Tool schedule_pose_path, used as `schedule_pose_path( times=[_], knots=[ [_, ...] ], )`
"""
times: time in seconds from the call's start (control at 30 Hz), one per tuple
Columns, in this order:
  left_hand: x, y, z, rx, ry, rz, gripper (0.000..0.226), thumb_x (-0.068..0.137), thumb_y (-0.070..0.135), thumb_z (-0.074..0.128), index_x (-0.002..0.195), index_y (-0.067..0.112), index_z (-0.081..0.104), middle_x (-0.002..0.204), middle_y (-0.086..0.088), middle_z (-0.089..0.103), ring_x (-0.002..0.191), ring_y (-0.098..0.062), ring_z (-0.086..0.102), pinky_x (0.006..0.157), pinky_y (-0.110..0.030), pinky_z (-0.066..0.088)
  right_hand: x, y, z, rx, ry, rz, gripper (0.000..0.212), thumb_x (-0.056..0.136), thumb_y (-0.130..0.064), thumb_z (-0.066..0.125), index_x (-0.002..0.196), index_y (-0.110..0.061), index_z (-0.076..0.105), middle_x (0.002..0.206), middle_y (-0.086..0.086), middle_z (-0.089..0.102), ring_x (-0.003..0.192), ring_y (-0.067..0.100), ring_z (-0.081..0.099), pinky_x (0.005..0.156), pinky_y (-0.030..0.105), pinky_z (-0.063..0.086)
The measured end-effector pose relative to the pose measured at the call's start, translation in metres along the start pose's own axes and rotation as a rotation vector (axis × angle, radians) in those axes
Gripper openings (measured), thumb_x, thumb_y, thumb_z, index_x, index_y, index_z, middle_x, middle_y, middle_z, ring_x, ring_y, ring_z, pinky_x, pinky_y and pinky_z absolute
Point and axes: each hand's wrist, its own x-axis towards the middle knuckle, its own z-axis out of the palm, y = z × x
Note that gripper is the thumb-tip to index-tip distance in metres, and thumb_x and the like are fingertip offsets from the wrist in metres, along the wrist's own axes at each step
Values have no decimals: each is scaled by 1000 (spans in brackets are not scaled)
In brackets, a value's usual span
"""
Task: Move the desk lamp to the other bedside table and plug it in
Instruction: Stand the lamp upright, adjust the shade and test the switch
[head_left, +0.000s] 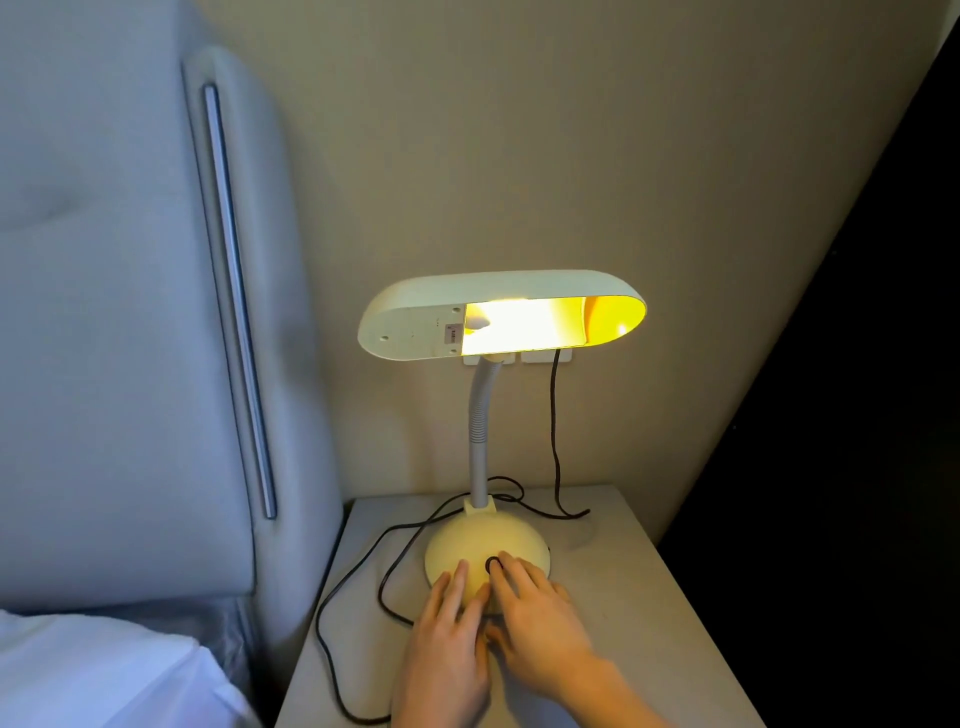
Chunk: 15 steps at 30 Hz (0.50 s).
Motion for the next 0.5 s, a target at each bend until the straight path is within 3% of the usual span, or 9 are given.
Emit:
schedule_pose_path(
  times=[0.2, 0.33, 0.5],
  knots=[
    [-1, 0, 1, -8, 16, 4, 56, 98, 38, 32, 153, 41, 24, 167, 16, -1, 154, -15, 5, 122, -36, 24, -1, 5, 8, 4, 50, -31, 73, 92, -44, 47, 153, -11, 27, 159, 8, 29, 144, 32, 31, 108, 48, 41],
    [-2, 1, 2, 7, 34, 3, 55, 98, 39, 32, 153, 39, 26, 167, 14, 0, 153, -16, 7, 122, -34, 23, 1, 8, 13, -12, 94, -41, 70, 83, -49, 42, 140, -10, 50, 140, 7, 54, 125, 30, 56, 89, 40, 58],
    [-2, 2, 1, 18, 38, 3, 56, 98, 40, 31, 153, 38, 26, 167, 14, -2, 154, -16, 6, 122, -36, 25, 3, 10, 14, -18, 137, -51, 68, 87, -47, 43, 144, -12, 44, 146, 6, 49, 130, 30, 49, 95, 43, 53]
  ],
)
